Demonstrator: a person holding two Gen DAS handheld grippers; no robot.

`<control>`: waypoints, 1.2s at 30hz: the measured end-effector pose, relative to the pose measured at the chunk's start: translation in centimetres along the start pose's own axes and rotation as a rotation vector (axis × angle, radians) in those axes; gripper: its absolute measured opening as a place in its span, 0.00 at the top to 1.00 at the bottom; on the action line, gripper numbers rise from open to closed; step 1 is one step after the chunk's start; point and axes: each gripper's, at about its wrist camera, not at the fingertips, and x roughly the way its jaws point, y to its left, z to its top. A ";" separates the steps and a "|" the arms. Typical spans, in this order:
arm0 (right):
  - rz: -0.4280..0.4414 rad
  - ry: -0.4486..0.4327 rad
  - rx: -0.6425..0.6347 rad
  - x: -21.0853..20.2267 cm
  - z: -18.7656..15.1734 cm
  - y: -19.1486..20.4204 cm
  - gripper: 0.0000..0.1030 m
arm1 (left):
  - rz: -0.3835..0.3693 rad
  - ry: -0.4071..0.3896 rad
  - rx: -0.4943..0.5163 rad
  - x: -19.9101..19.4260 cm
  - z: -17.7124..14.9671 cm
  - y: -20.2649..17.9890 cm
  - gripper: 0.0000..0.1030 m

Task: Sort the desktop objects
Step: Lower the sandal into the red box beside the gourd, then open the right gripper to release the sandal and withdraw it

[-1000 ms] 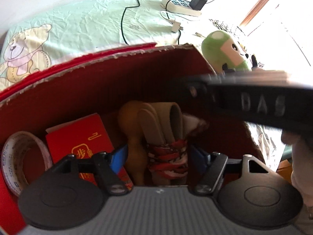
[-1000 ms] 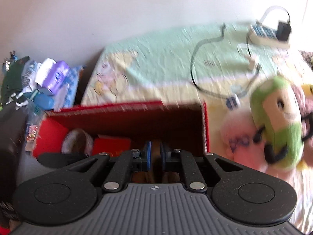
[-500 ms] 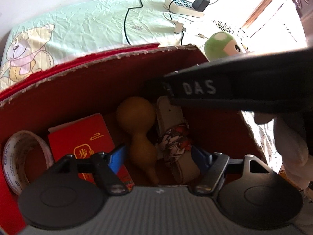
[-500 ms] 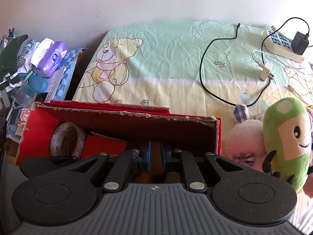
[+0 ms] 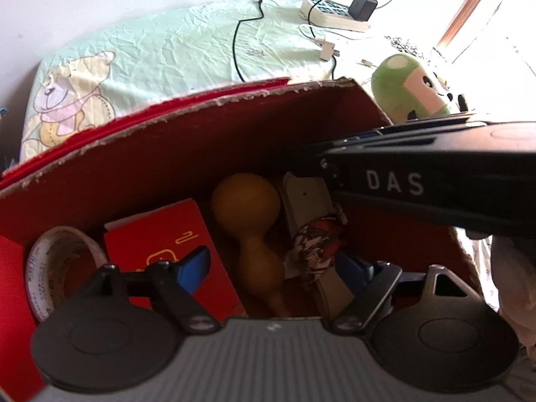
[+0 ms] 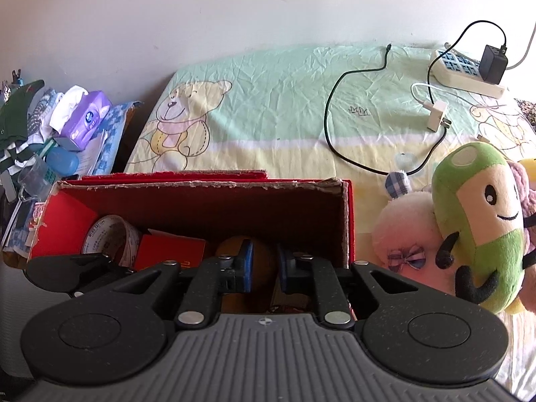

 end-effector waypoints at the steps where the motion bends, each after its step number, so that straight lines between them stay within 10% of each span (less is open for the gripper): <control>1: 0.001 -0.006 -0.002 0.0 -0.1 0.0 0.86 | 0.008 -0.002 -0.001 0.0 0.0 0.0 0.20; 36: 0.017 -0.223 -0.022 -0.9 -2.7 -0.1 0.83 | 0.281 -0.034 -0.079 -0.1 -0.1 0.0 0.18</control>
